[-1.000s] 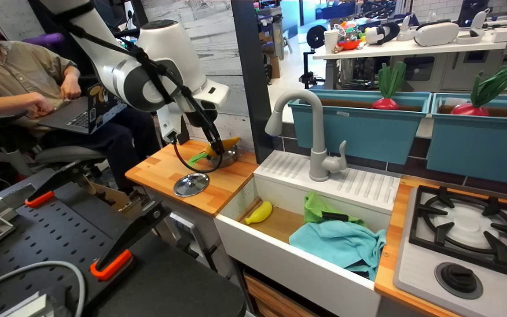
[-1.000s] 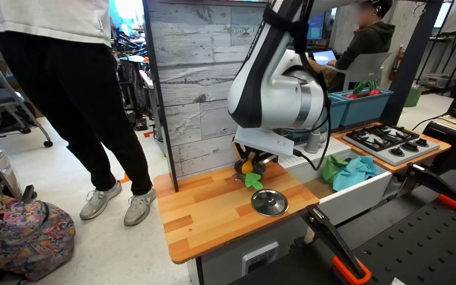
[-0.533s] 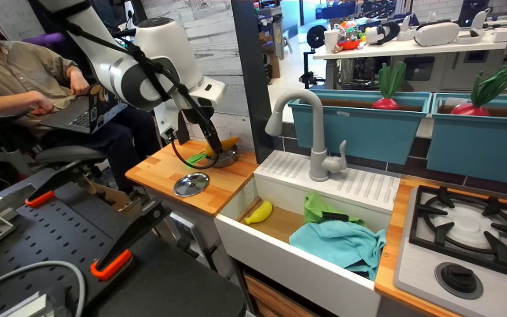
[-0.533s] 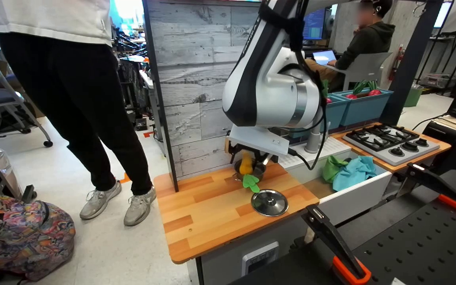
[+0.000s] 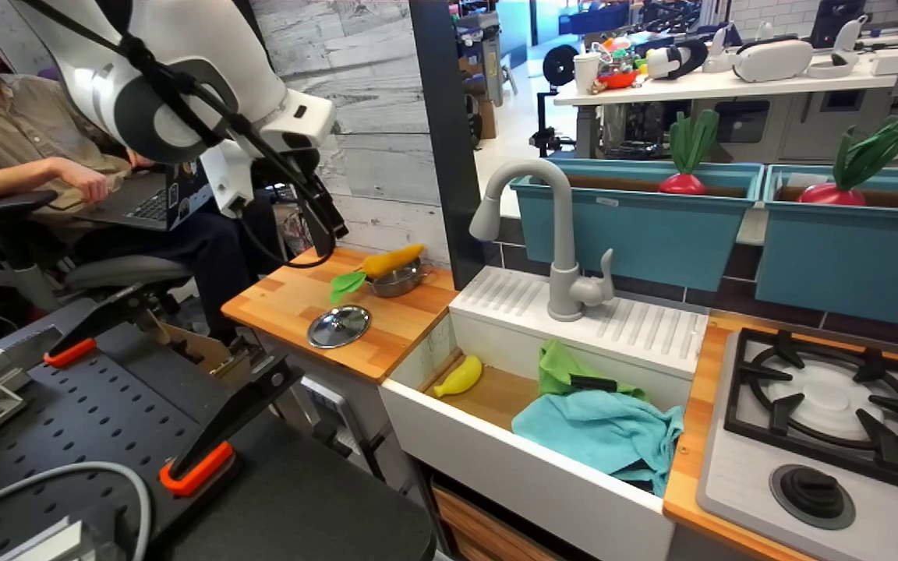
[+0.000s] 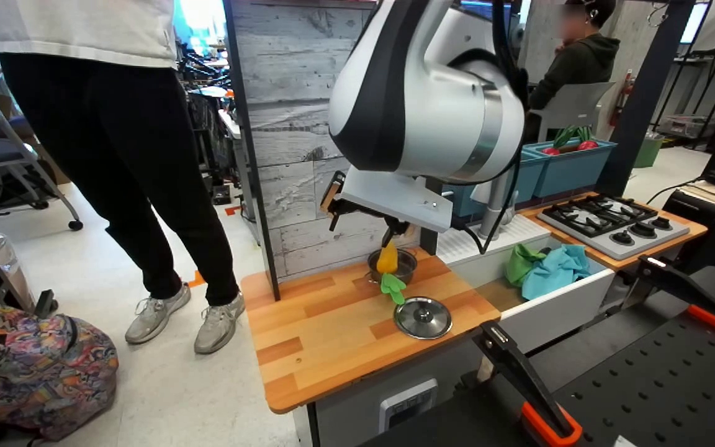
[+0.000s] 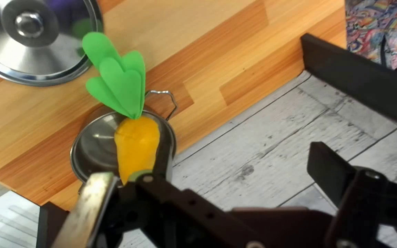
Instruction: Put the carrot plushie in the pot
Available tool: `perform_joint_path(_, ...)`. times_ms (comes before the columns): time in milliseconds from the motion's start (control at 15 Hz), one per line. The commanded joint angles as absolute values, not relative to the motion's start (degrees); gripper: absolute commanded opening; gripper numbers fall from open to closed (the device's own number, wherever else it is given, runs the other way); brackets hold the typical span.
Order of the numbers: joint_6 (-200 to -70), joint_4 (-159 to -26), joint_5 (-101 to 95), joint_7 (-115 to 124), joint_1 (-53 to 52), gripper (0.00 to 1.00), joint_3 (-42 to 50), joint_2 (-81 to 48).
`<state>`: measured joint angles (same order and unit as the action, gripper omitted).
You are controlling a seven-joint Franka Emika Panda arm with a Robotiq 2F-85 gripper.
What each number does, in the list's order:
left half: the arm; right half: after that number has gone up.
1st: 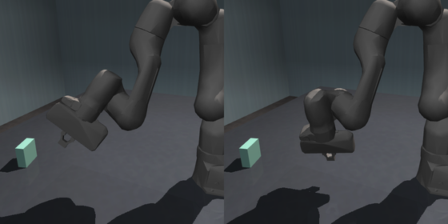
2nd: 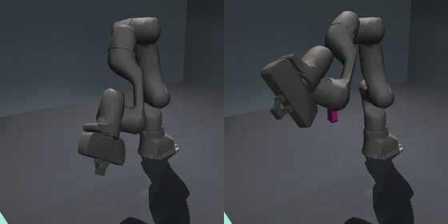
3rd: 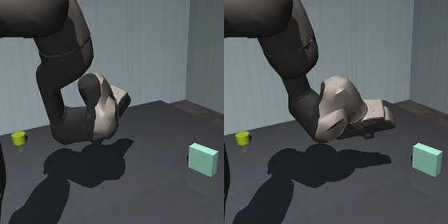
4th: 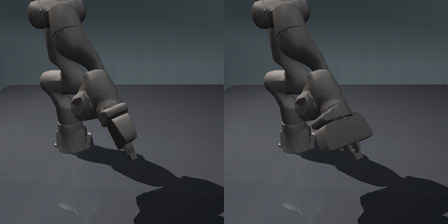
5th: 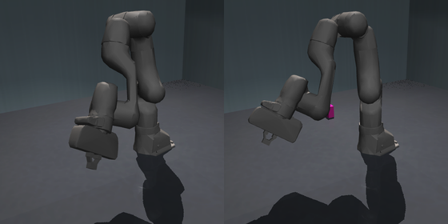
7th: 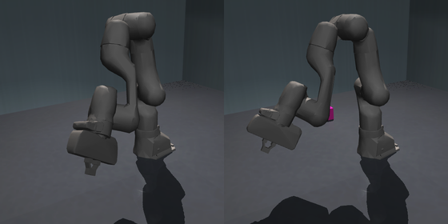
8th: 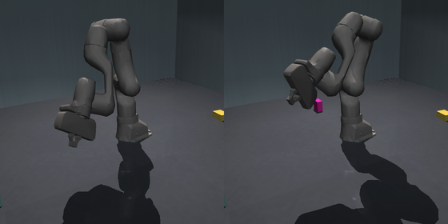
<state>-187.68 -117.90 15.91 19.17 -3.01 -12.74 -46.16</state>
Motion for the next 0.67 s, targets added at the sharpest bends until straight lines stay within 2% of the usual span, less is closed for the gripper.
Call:
perform_joint_path(0,-187.8,-119.5,16.4,18.8,-3.3,1.00,-13.0,-44.8)
perform_joint_path(600,-187.8,-121.5,16.3,18.3,-3.0,1.00,-13.1,-43.3)
